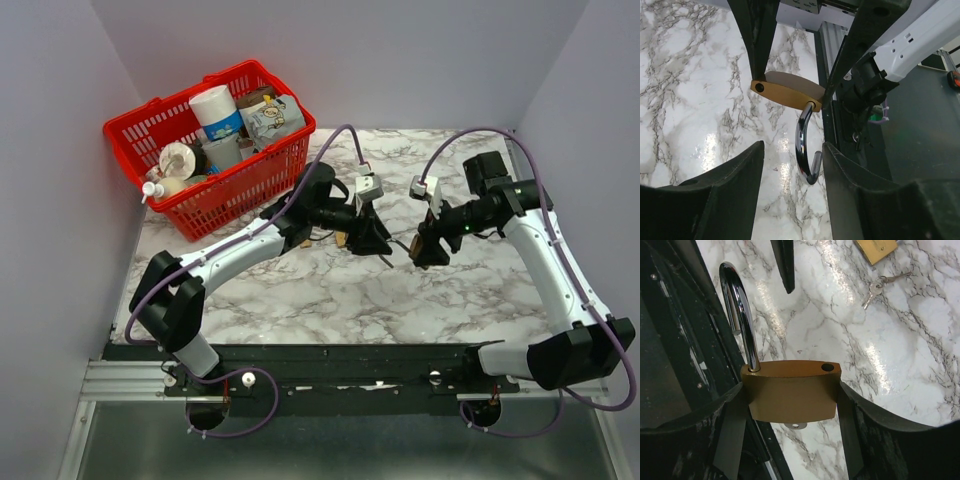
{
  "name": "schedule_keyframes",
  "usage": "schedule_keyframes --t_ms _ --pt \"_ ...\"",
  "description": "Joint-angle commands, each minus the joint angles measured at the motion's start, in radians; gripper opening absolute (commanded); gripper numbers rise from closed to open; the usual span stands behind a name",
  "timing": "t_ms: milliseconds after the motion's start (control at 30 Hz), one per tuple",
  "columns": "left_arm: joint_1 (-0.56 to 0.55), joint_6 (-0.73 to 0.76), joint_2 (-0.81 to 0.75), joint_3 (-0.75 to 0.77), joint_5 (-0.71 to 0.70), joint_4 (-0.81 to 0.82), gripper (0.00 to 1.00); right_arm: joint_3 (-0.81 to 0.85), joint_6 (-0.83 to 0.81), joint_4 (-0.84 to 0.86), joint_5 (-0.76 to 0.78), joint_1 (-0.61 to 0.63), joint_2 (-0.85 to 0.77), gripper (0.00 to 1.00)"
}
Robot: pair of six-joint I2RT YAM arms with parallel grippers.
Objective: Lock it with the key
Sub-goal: Pick up the lock from the center of the board.
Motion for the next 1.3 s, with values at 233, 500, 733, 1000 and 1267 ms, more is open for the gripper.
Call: schedule_keyframes --t_ms 233,500,733,1000,1267 --pt "-0.016 0.080 0.016 0.050 0.070 -0.019 0.20 0.162 0.022 -0.067 -0.048 0.052 0.040 0.02" --pt "0.007 -0.060 -0.060 -0.001 0.047 0.113 0.00 0.201 0.078 -0.072 -0.079 0.055 0.079 0.58" --pt "0.102 -0.241 -0.091 -0.001 0.050 0.249 0.00 0.129 0.169 0.014 -0.042 0.053 -0.008 1.00" --pt "0.111 -0.244 -0.137 0.019 0.104 0.258 0.00 0.087 0.210 0.181 -0.048 0.053 -0.065 1.00" --pt "0.111 -0.216 -0.183 0.032 0.159 0.263 0.00 0.141 0.149 0.174 -0.143 0.053 -0.065 0.98"
